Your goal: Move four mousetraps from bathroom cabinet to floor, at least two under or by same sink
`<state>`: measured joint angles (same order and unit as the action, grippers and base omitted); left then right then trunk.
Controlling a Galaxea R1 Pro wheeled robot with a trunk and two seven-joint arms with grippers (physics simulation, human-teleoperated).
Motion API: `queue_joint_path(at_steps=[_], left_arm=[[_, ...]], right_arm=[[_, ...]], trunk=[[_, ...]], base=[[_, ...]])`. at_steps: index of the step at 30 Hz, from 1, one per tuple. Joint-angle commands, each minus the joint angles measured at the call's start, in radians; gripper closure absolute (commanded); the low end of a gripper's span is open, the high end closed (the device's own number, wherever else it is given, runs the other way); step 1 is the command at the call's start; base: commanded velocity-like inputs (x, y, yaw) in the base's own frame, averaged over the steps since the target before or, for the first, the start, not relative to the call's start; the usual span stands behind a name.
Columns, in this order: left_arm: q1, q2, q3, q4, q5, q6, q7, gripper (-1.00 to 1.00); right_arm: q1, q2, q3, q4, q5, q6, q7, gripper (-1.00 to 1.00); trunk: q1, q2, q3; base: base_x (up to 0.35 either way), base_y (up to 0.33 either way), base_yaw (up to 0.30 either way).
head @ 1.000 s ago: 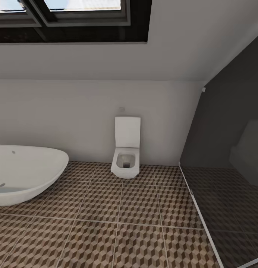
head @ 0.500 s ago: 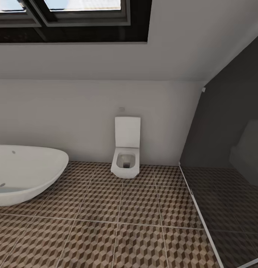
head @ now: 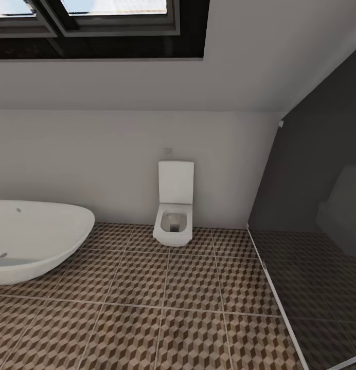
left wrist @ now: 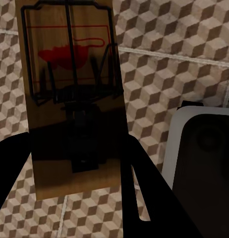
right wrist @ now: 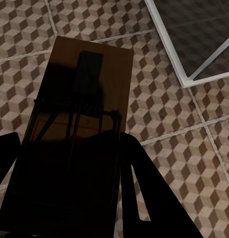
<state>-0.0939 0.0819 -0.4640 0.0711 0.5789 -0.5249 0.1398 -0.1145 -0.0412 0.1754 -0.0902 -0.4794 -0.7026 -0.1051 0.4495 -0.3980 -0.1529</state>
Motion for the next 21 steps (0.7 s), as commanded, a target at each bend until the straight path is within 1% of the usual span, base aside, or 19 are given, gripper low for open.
queue_joint_path(at_steps=[1,21], left_arm=[[-0.001,-0.001,-0.007,0.003,-0.002,-0.003,0.006,1.0],[-0.001,-0.001,-0.007,0.003,-0.002,-0.004,0.006,1.0]], right_arm=[[-0.001,0.0,0.009,0.0,-0.002,-0.002,-0.008,1.0],[-0.001,0.0,0.009,0.0,-0.003,-0.002,-0.008,1.0]], trunk=[[0.001,-0.002,-0.002],[0.001,-0.002,-0.002]], base=[[0.0,0.0,0.0],[0.0,0.0,0.0]])
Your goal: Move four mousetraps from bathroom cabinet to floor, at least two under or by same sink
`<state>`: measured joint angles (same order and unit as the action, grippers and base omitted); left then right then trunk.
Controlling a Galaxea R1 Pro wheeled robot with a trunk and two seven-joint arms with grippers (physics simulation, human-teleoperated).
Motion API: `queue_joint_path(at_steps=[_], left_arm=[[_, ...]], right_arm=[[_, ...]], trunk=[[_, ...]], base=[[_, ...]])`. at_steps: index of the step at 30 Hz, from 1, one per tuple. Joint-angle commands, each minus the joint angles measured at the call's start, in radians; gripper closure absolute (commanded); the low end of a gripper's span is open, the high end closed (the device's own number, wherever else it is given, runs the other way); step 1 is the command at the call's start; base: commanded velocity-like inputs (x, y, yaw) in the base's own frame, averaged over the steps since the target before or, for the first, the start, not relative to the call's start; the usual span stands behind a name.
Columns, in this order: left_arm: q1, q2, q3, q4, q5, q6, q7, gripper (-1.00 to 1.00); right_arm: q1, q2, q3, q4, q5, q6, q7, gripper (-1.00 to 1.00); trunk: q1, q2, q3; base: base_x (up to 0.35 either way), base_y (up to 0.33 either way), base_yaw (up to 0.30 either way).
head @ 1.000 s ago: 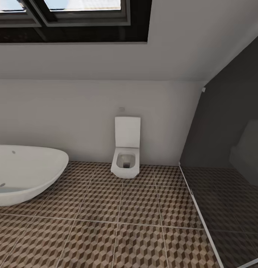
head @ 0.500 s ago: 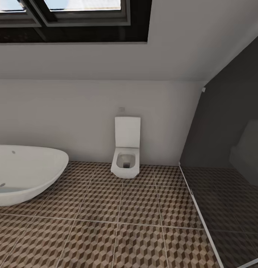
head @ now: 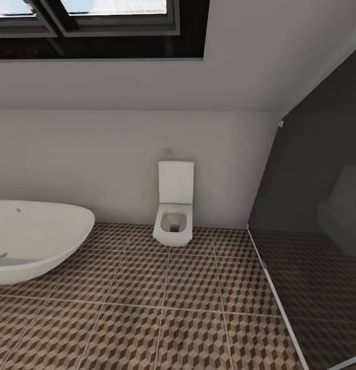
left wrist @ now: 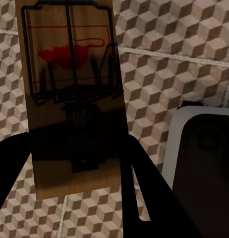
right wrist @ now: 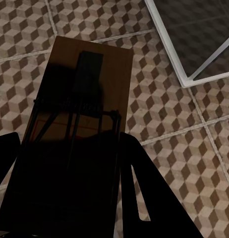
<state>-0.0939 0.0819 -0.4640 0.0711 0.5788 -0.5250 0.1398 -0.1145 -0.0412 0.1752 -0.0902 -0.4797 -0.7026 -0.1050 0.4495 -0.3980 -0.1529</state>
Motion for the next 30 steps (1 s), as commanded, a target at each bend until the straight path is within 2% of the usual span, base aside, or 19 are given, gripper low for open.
queue_joint_path(at_steps=[1,5,11,14,17,25,30], left_arm=[[-0.001,-0.001,-0.007,0.003,-0.002,-0.003,0.006,1.0],[-0.001,-0.001,-0.007,0.003,-0.003,-0.004,0.006,1.0],[-0.001,-0.027,-0.007,0.003,-0.003,-0.003,0.006,1.0],[-0.001,-0.036,-0.007,0.003,-0.003,-0.003,0.006,1.0],[-0.001,-0.048,-0.007,0.003,-0.003,-0.003,0.006,1.0],[-0.001,-0.08,-0.006,-0.006,-0.004,-0.008,0.0,1.0],[-0.001,-0.08,-0.005,-0.012,-0.004,-0.011,-0.001,1.0]], right_arm=[[-0.001,0.0,0.009,0.0,-0.002,-0.001,-0.009,1.0],[-0.001,0.0,0.009,0.0,-0.002,-0.001,-0.009,1.0],[-0.001,0.003,0.01,-0.001,-0.003,-0.001,-0.007,1.0],[-0.001,0.037,0.009,-0.004,-0.004,-0.001,-0.007,1.0],[-0.001,0.056,0.009,-0.004,-0.005,-0.001,-0.007,1.0],[-0.001,0.071,0.009,-0.004,-0.005,-0.001,-0.007,1.0],[-0.001,0.081,0.009,-0.006,-0.005,-0.002,-0.007,1.0]], trunk=[[0.001,-0.002,-0.002],[0.001,-0.002,-0.002],[0.001,-0.002,-0.002],[0.001,-0.002,-0.002],[0.001,-0.002,-0.002],[0.001,-0.002,-0.002],[0.001,-0.002,-0.002]], base=[[0.0,0.0,0.0],[0.0,0.0,0.0],[0.0,0.0,0.0],[0.0,0.0,0.0],[0.0,0.0,0.0],[0.0,0.0,0.0],[0.0,0.0,0.0]])
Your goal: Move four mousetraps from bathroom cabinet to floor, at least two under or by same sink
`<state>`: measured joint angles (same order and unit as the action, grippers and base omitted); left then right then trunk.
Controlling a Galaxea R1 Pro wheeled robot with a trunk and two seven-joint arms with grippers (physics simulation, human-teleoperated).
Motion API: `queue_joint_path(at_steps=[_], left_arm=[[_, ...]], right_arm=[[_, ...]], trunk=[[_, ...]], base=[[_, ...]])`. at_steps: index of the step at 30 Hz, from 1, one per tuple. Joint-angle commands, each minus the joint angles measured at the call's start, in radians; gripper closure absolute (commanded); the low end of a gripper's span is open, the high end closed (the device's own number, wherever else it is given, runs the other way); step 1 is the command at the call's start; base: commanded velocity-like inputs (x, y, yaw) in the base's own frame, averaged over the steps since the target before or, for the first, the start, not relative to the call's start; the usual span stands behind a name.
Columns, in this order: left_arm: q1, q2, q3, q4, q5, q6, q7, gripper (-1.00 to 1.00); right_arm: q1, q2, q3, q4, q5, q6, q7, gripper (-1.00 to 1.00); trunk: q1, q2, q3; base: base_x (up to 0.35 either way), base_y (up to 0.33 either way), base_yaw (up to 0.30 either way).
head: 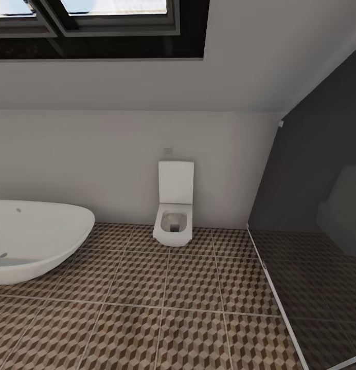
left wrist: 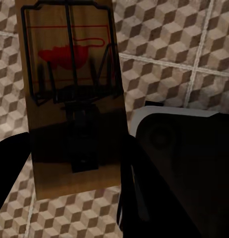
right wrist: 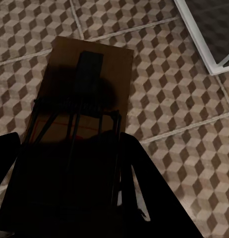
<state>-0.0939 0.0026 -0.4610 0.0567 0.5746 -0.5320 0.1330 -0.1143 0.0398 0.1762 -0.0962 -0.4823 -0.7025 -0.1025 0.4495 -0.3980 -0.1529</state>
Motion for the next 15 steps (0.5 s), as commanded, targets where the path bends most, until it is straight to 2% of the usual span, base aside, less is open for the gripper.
queue_joint_path(at_steps=[1,3,7,8,9,11,12,13,14,15], left_arm=[[-0.001,0.0,-0.008,0.001,-0.001,-0.004,0.006,1.0],[-0.001,0.004,-0.006,-0.02,-0.003,-0.004,0.006,1.0],[-0.002,0.054,-0.003,-0.143,-0.003,0.013,0.012,1.0],[-0.003,0.069,-0.003,-0.191,-0.003,0.033,0.013,1.0],[-0.003,0.087,-0.003,-0.243,-0.003,0.069,0.015,1.0],[-0.004,0.129,-0.002,-0.368,-0.003,0.188,0.016,1.0],[-0.004,0.14,-0.002,-0.401,-0.002,0.224,0.017,1.0],[-0.004,0.163,-0.002,-0.47,-0.002,0.298,0.019,1.0],[-0.005,0.203,-0.001,-0.601,-0.003,0.43,0.032,1.0],[-0.006,0.212,-0.001,-0.631,-0.003,0.457,0.038,1.0]], right_arm=[[-0.001,0.001,0.009,-0.001,-0.002,-0.003,-0.009,1.0],[-0.001,0.002,0.011,-0.009,0.002,-0.008,-0.006,1.0],[0.0,-0.003,0.021,-0.098,0.042,-0.005,-0.008,1.0],[0.0,-0.005,0.022,-0.132,0.064,0.002,-0.009,1.0],[0.0,-0.008,0.023,-0.165,0.09,0.018,-0.011,1.0],[-0.001,-0.018,0.023,-0.23,0.144,0.091,-0.013,1.0],[-0.001,-0.022,0.023,-0.248,0.157,0.117,-0.014,1.0],[-0.003,-0.032,0.023,-0.29,0.18,0.174,-0.015,1.0],[-0.004,-0.053,0.022,-0.403,0.208,0.297,-0.02,1.0],[-0.004,-0.059,0.022,-0.433,0.212,0.327,-0.021,1.0]], trunk=[[0.001,-0.002,-0.002],[0.001,-0.002,-0.002],[0.001,-0.002,-0.002],[0.001,-0.002,-0.002],[0.001,-0.002,-0.002],[0.001,-0.002,-0.002],[0.001,-0.002,-0.002],[0.001,-0.002,-0.002],[0.001,-0.002,-0.002],[0.001,-0.002,-0.002]], base=[[0.0,0.0,0.0],[0.0,0.0,0.0],[0.0,0.0,0.0],[0.0,0.0,0.0],[0.0,0.0,0.0],[0.0,0.0,0.0],[0.0,0.0,0.0],[0.0,0.0,0.0],[0.0,0.0,0.0],[0.0,0.0,0.0]])
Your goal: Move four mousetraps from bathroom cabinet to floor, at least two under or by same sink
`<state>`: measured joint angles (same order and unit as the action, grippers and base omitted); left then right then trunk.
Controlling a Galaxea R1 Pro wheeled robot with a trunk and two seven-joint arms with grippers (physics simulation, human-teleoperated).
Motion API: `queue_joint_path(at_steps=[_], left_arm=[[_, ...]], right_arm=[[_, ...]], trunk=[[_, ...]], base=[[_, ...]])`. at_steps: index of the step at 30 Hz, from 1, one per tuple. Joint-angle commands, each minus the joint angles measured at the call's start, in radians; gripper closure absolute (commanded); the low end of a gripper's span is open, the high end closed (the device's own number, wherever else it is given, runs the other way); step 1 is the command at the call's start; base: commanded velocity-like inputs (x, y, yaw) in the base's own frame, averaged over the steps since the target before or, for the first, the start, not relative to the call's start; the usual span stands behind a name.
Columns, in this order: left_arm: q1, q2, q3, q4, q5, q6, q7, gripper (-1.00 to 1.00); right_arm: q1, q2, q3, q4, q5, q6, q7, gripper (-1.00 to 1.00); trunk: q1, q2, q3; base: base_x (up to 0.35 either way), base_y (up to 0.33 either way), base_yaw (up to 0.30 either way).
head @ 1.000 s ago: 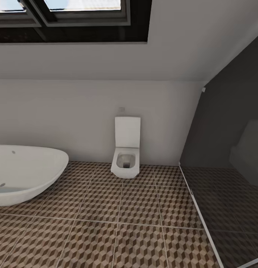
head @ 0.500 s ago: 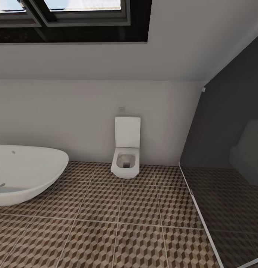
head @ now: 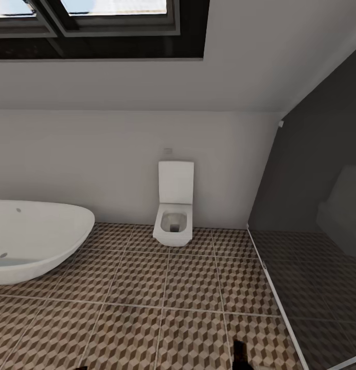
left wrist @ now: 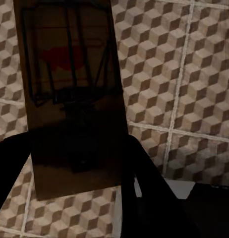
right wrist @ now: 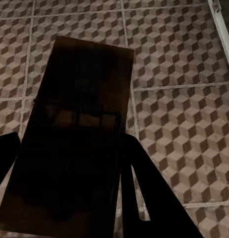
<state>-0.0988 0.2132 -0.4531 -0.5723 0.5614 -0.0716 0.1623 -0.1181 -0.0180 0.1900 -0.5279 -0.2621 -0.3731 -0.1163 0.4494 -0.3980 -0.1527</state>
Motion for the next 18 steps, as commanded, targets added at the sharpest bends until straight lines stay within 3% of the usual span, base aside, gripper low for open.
queue_joint_path(at_steps=[1,4,7,11,15,18], left_arm=[[-0.002,0.019,-0.007,-0.054,0.01,0.038,0.024,1.0],[-0.004,0.065,-0.007,-0.135,0.009,0.094,0.103,1.0],[-0.004,0.074,-0.014,-0.128,0.009,0.072,0.123,1.0],[-0.004,0.067,-0.024,-0.048,0.005,-0.118,0.13,1.0],[-0.004,0.057,-0.028,0.04,0.005,-0.218,0.117,1.0],[-0.004,0.05,-0.028,0.064,0.005,-0.24,0.082,1.0]], right_arm=[[-0.001,-0.012,0.008,-0.058,-0.002,0.05,-0.011,1.0],[-0.001,-0.031,0.009,-0.152,0.006,0.124,-0.015,1.0],[-0.002,-0.033,0.012,-0.166,0.016,0.107,-0.015,1.0],[-0.002,-0.031,0.014,-0.125,0.037,0.04,-0.015,1.0],[-0.002,-0.026,0.014,-0.086,0.041,0.021,-0.015,1.0],[-0.002,-0.025,0.014,-0.077,0.042,0.017,-0.016,1.0]], trunk=[[0.001,-0.002,-0.002],[0.001,-0.002,-0.002],[0.001,-0.002,-0.002],[0.001,-0.002,-0.002],[0.001,-0.002,-0.002],[0.001,-0.002,-0.002]], base=[[0.0,0.0,0.0],[0.0,0.0,0.0],[0.0,0.0,0.0],[0.0,0.0,0.0],[0.0,0.0,0.0],[0.0,0.0,0.0]])
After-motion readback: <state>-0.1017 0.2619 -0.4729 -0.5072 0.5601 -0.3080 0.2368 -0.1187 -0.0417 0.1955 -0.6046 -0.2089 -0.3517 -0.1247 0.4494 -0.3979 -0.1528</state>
